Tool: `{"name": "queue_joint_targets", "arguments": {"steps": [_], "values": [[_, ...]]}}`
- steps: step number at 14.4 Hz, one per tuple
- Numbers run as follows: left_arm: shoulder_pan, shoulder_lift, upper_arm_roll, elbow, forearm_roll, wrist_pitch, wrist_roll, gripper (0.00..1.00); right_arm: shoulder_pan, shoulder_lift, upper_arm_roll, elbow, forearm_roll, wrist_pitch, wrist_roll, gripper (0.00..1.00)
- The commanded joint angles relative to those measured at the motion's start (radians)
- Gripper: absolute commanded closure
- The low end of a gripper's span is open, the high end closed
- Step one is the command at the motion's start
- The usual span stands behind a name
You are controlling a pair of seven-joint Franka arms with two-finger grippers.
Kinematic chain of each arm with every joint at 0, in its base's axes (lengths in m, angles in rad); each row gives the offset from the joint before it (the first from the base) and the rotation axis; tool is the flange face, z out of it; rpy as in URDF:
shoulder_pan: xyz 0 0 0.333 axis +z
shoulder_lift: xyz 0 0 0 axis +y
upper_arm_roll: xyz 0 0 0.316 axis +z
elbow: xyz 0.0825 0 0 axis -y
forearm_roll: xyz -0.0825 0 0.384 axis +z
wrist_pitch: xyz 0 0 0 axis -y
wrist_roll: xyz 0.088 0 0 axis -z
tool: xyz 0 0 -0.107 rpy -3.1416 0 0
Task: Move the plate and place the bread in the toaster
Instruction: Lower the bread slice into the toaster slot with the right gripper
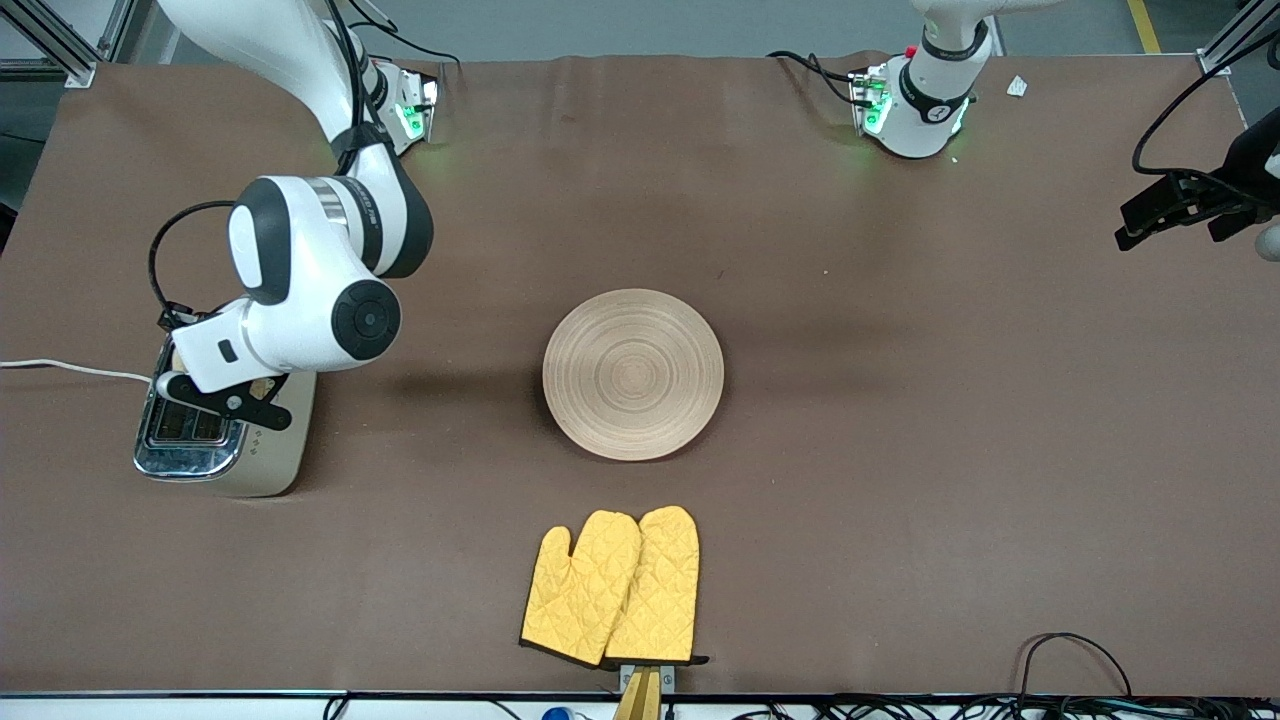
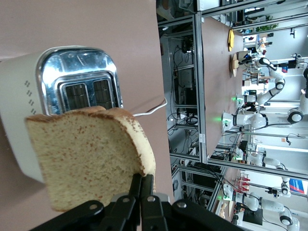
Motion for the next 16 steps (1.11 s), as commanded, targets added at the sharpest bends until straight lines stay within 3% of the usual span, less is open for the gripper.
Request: {"name": "queue_joint_targets", "arguments": {"steps": [1, 16], "values": [[0.003, -0.008, 0.004, 0.0, -0.018, -0.007, 0.007, 0.0, -0.03, 0.016, 0.009, 0.012, -0.027, 0.003, 0.011, 1.0], [-0.005, -0.016, -0.022, 0.006, -0.008, -0.007, 0.007, 0.0, -0.07, -0.03, 0.007, -0.097, -0.079, 0.105, -0.114, 1.0]]}}
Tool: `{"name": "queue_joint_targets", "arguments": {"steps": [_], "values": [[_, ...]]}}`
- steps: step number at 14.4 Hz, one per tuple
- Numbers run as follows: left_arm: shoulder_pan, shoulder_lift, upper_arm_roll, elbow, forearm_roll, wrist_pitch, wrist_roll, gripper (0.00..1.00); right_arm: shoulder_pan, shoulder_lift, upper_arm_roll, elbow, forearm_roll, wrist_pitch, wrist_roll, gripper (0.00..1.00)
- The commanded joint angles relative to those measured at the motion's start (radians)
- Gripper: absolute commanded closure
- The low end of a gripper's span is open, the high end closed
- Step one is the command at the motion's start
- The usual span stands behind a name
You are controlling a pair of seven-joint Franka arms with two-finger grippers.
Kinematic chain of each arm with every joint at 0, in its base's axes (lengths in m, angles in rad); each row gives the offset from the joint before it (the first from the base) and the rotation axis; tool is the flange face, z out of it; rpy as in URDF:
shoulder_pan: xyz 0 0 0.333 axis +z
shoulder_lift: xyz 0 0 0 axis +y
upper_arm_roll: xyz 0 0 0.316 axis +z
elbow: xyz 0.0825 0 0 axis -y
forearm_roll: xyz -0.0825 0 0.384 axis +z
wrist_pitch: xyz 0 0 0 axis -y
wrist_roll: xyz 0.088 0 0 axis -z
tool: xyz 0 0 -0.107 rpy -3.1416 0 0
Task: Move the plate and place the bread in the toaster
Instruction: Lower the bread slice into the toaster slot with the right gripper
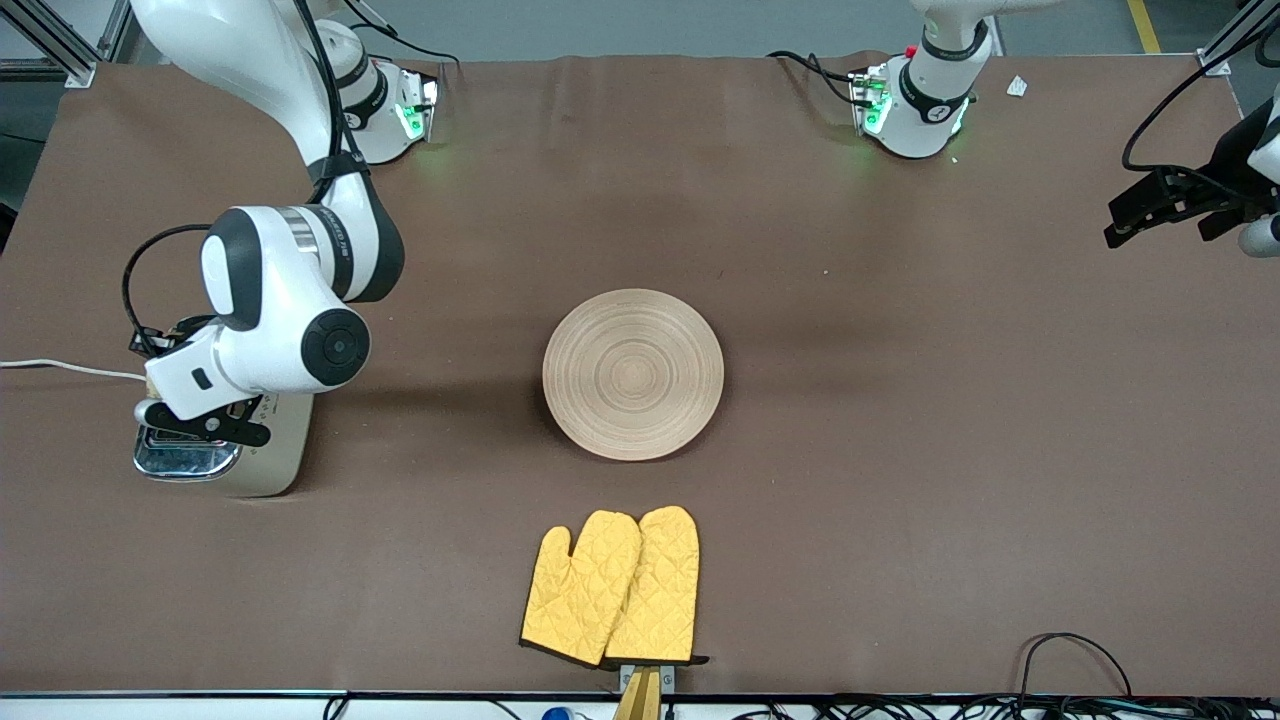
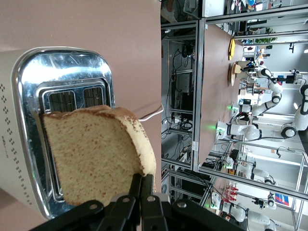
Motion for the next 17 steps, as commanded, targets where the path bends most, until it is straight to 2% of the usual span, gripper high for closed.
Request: {"name": "queue_joint_targets", "arguments": {"steps": [1, 17], "values": [[0.002, -0.012, -0.003, 0.005, -0.008, -0.008, 0.007, 0.0, -0.011, -0.046, 0.009, -0.059, -0.038, 0.027, -0.015, 1.0], [0.005, -0.02, -0.001, 0.003, -0.013, -0.008, 0.03, 0.0, -0.039, -0.079, 0.007, -0.096, -0.04, 0.033, -0.036, 1.0]]}}
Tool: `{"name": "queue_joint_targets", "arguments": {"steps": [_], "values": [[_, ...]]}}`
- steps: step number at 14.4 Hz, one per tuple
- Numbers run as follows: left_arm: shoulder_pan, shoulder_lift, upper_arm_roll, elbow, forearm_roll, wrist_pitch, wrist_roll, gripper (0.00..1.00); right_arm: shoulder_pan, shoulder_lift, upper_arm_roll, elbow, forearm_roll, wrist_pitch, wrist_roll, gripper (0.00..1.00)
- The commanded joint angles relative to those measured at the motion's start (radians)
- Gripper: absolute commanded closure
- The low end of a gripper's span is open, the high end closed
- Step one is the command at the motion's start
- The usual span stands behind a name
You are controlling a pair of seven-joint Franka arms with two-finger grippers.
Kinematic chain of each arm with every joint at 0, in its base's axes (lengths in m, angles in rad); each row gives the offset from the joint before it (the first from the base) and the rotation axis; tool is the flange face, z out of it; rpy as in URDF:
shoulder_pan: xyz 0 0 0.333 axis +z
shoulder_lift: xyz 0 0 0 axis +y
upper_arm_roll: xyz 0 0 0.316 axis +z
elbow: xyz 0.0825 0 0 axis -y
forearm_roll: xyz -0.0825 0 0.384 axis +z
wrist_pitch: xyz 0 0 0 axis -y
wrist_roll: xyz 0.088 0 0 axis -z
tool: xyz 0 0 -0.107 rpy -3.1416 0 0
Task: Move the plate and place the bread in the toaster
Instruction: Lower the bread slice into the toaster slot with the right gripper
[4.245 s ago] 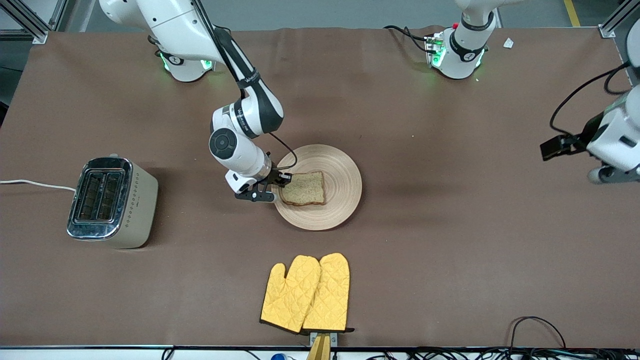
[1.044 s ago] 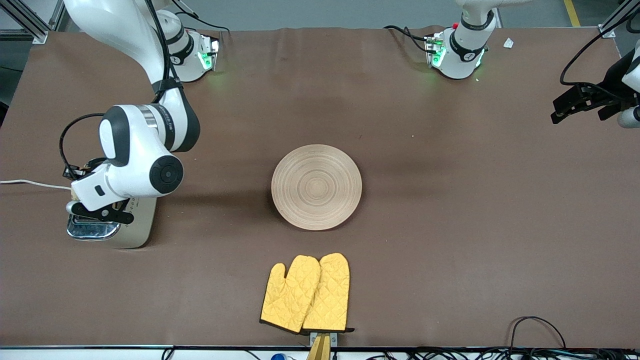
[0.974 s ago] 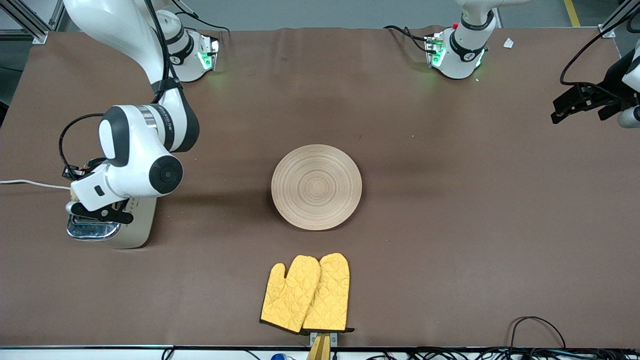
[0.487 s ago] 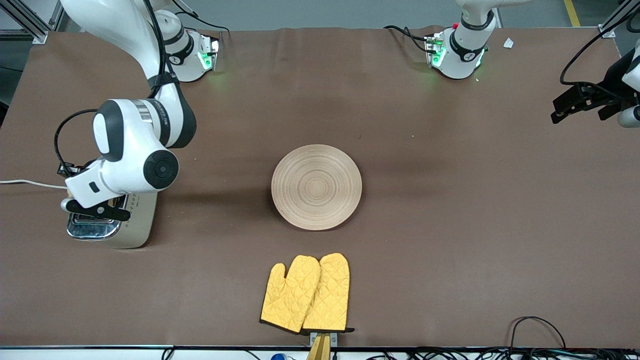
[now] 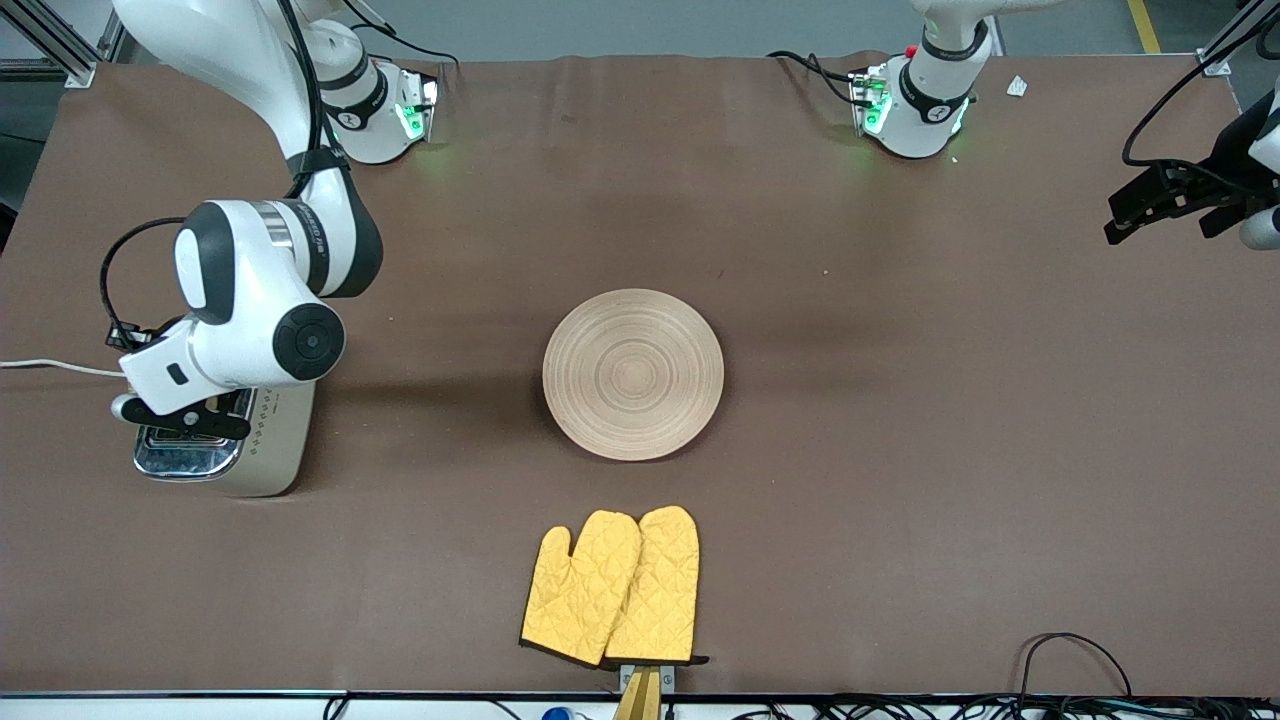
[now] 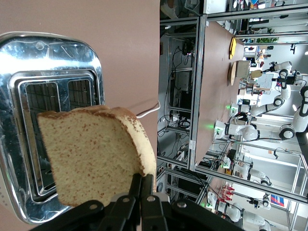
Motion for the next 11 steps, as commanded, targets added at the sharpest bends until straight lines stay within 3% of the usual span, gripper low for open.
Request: {"name": "queue_joint_targets", "arguments": {"steps": [1, 11], "values": [[0.004, -0.012, 0.002, -0.002, -0.013, -0.007, 0.025, 0.0, -0.018, -0.035, 0.011, -0.042, -0.028, 0.019, -0.007, 1.0], [0.006, -0.006, 0.002, -0.006, -0.005, 0.014, 0.025, 0.0, -0.025, -0.028, 0.012, -0.047, -0.028, 0.06, -0.006, 1.0]]}}
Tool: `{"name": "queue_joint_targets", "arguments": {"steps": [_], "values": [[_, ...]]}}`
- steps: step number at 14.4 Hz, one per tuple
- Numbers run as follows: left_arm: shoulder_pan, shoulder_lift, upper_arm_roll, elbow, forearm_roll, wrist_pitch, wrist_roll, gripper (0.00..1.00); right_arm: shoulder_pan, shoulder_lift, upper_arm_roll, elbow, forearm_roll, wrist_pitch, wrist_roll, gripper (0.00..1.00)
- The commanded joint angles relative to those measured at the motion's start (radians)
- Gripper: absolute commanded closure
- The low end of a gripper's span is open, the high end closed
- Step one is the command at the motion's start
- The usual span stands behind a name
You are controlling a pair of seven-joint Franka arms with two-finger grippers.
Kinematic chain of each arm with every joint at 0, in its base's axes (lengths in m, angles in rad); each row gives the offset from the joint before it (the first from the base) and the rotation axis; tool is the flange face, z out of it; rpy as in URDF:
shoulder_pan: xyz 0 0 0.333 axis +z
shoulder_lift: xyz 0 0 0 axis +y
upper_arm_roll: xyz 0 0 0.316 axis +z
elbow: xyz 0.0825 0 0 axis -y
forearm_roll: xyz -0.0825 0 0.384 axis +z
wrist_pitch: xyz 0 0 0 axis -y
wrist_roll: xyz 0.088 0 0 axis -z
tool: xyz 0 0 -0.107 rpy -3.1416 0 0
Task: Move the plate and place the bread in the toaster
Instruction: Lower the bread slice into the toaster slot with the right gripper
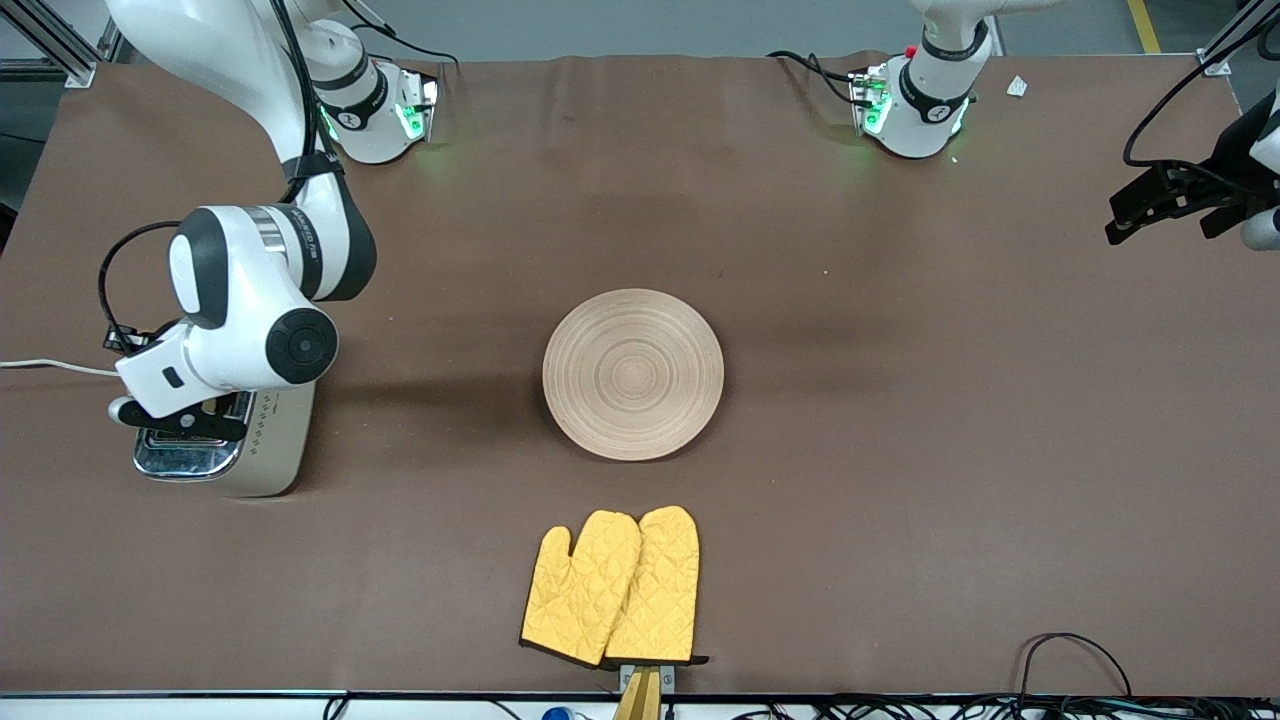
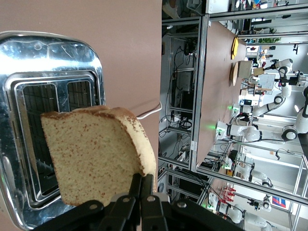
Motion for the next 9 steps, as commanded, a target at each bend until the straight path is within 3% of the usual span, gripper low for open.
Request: {"name": "queue_joint_targets", "arguments": {"steps": [1, 6, 9], "values": [[0.004, -0.006, 0.001, -0.005, -0.005, 0.012, 0.023, 0.0, -0.012, -0.026, 0.012, -0.034, -0.028, 0.048, -0.005, 1.0], [0.004, -0.006, 0.001, -0.007, -0.007, 0.012, 0.023, 0.0, -0.019, -0.002, 0.012, -0.032, -0.028, 0.106, -0.005, 1.0], [0.003, -0.006, 0.001, -0.007, -0.007, 0.012, 0.023, 0.0, -0.025, 0.014, 0.012, -0.035, -0.013, 0.104, 0.007, 0.93]]}}
